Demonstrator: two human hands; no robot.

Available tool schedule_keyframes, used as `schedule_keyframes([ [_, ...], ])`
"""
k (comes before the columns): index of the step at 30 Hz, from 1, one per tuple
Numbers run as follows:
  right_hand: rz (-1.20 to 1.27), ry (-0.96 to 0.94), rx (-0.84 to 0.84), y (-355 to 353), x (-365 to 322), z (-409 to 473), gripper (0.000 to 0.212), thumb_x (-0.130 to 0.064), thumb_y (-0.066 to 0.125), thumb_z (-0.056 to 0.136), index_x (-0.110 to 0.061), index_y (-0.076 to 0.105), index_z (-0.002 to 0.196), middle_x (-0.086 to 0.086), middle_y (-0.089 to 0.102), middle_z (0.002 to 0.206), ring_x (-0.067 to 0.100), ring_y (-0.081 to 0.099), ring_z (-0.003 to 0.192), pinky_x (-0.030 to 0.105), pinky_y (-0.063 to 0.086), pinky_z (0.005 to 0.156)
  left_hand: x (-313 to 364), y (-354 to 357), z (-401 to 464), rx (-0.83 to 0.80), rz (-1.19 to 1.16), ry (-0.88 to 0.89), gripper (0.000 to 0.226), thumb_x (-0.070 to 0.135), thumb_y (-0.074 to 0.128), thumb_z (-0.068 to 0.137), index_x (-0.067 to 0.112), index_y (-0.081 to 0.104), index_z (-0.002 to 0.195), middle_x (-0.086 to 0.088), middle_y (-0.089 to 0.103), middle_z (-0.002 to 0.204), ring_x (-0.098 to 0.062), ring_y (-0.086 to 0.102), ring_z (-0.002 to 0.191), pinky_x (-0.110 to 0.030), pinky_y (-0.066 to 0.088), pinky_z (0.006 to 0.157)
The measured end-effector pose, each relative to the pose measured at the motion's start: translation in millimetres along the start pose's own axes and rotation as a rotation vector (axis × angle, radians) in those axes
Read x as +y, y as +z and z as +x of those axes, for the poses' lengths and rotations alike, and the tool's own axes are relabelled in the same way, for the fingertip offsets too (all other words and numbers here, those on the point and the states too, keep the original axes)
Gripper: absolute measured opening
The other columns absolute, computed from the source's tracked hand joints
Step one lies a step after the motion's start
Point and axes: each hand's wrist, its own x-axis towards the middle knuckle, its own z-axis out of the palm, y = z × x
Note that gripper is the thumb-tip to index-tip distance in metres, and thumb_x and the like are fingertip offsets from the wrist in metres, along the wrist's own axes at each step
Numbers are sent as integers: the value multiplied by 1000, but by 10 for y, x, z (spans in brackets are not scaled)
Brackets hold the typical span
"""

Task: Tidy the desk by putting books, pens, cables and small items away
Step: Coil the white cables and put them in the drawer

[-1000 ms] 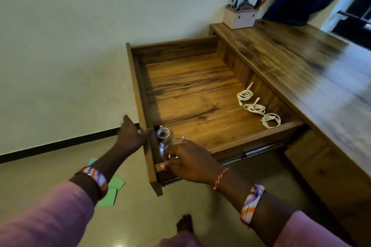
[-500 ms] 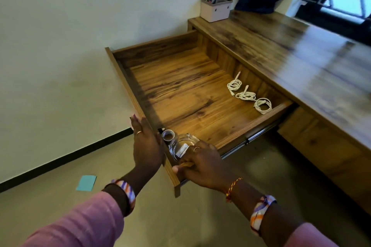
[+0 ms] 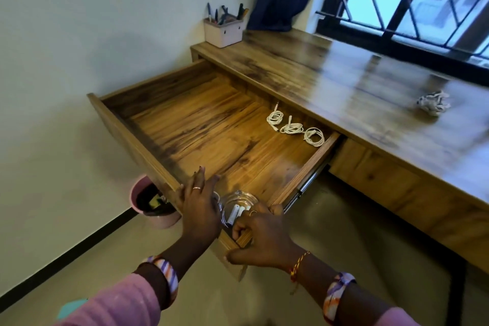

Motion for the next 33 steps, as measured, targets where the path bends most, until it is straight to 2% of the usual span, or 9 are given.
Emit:
schedule_keyframes([
  [3,6,52,9,-48,156,81,51,-66,49,46,-27,62,77,-22,47,66,-2,36,87,31,13,74,130,136,141,-14,-12,30,44,0,59,80,16,59,121,-12,40,146,-30,37,135,-40,10,106],
  [7,73,126,45,-149,471,210,41,-59,53,44,-28,58,69,-18,50,69,-1,39,83,31,31,80,319,324,382,-31,-30,77,45,3,55,82,18,56,124,-7,42,145,-24,36,136,-35,7,104],
  [15,48,131,134,-459,1098,409,38,-52,63,46,-27,57,75,-24,43,74,-24,31,91,31,20,77,801,695,830,-109,4,128,47,16,50,88,29,46,133,4,39,147,-16,31,138,-40,12,106],
  [18,41,137,89,-675,1333,508,59,-57,60,49,-38,54,104,-36,42,101,-17,25,99,31,22,88,1021,844,1054,-150,20,120,49,25,46,92,31,36,139,6,29,151,-15,22,140,-41,13,109],
  [21,-72,164,52,-904,1626,617,99,-63,55,50,-38,25,141,-14,23,148,12,12,136,29,9,106,1257,1024,1293,-157,29,139,49,34,40,95,27,29,142,3,23,153,-18,17,141,-43,13,110],
  [26,-293,277,26,-1283,2038,763,124,-65,63,57,-26,-14,147,1,-32,151,22,-32,137,41,-15,107,1378,1262,1672,-332,-201,282,95,72,37,68,21,19,146,-5,6,157,-25,5,144,-45,13,111],
  [28,-369,332,37,-1380,2184,826,129,-71,61,57,-19,-16,147,9,-32,151,28,-33,137,45,-19,105,1376,1244,1890,-514,-208,374,123,89,43,49,31,-10,144,-2,-24,154,-21,-17,142,-41,5,112],
  [30,-384,384,24,-1453,2268,877,132,-73,61,56,-12,-13,147,13,-22,154,30,-25,141,48,-17,109,1442,1210,2150,-612,49,582,130,83,55,51,39,-35,133,4,-45,143,-17,-33,135,-39,-8,110],
  [33,-381,376,33,-1548,2311,925,125,-68,64,59,-8,-1,148,12,1,157,27,-2,145,47,-5,116,1616,1248,2425,-556,330,793,127,56,73,64,28,-22,143,3,-30,151,-16,-28,139,-39,-12,112],
])
